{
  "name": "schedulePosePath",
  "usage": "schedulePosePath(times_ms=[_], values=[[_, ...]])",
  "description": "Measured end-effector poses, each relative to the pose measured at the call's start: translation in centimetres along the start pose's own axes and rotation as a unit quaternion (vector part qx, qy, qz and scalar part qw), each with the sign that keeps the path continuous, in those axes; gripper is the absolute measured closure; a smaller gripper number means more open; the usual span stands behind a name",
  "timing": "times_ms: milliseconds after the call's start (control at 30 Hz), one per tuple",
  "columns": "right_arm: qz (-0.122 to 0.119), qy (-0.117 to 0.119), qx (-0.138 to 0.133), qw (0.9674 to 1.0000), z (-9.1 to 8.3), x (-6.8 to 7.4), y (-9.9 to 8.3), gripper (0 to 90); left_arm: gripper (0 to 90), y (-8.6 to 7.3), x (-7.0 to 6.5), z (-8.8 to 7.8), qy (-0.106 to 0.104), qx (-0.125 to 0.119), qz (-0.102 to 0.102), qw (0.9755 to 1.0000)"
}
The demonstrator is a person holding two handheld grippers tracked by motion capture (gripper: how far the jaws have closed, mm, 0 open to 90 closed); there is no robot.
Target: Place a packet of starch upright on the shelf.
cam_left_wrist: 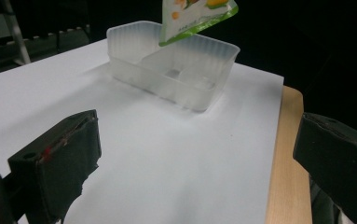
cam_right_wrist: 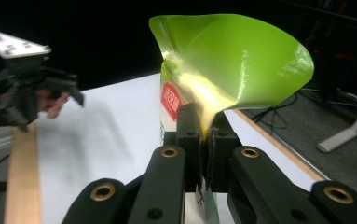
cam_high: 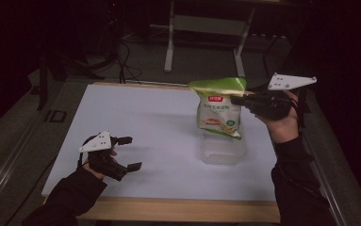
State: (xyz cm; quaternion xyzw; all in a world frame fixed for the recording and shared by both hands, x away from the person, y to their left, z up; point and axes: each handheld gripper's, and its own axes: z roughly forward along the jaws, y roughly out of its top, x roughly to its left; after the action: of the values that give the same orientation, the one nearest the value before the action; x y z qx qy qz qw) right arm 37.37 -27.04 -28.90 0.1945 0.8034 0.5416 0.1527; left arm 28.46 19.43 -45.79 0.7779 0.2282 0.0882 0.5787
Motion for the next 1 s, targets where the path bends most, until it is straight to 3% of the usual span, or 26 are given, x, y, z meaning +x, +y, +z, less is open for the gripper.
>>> schedulePosePath(times_ms=[167, 433, 700, 1000], values=[[0.023, -0.024, -0.001, 0.9994, 0.2, -2.0, -0.7, 86.9, 1.3, -1.1, 0.1, 0.4, 0.000, 0.001, -0.001, 1.0000], [0.038, -0.054, 0.005, 0.9978, 1.3, -5.2, -1.6, 86.9, 1.3, -2.0, 0.4, 0.5, 0.004, 0.003, -0.010, 0.9999], [0.042, -0.062, 0.015, 0.9971, 3.2, -7.3, -2.3, 86.8, 1.3, -2.4, 0.7, 0.4, 0.006, -0.003, -0.020, 0.9998], [0.070, -0.073, 0.024, 0.9946, 5.9, -9.9, -4.2, 86.8, 1.4, -2.8, 1.0, 0.6, 0.002, 0.000, -0.023, 0.9997]])
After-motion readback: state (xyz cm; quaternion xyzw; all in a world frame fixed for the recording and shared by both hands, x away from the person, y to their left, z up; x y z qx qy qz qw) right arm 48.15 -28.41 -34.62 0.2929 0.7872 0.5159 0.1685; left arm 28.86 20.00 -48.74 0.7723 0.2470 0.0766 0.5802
